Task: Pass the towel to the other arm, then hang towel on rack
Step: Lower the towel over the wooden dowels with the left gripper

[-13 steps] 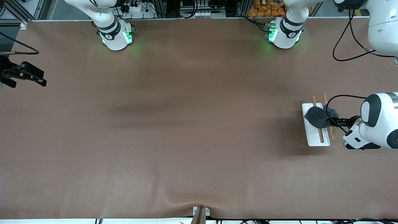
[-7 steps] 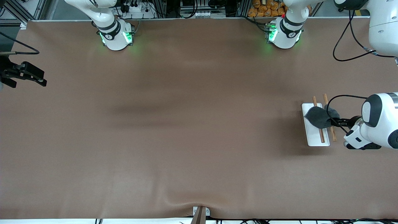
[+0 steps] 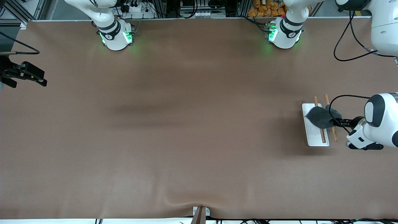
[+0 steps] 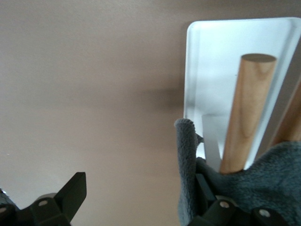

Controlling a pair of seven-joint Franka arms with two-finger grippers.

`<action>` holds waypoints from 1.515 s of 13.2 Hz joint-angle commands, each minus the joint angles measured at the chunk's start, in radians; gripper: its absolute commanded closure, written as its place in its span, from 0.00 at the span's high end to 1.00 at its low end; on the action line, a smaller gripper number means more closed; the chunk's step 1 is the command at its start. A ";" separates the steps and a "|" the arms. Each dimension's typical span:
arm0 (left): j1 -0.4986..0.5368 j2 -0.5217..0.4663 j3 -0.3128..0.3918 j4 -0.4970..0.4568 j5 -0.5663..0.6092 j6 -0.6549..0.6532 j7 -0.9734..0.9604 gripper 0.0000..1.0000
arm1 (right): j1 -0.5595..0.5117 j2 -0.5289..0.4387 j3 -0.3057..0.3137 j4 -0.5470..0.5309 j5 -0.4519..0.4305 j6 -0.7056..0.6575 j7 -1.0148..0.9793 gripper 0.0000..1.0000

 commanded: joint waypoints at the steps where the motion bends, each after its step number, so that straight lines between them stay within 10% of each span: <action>1: 0.008 0.000 -0.006 0.001 0.031 0.020 0.027 1.00 | -0.008 0.000 0.009 0.003 0.009 -0.004 0.002 1.00; 20: 0.005 -0.102 -0.018 0.054 -0.059 0.012 0.032 1.00 | -0.010 0.001 0.007 0.001 0.009 -0.006 0.004 1.00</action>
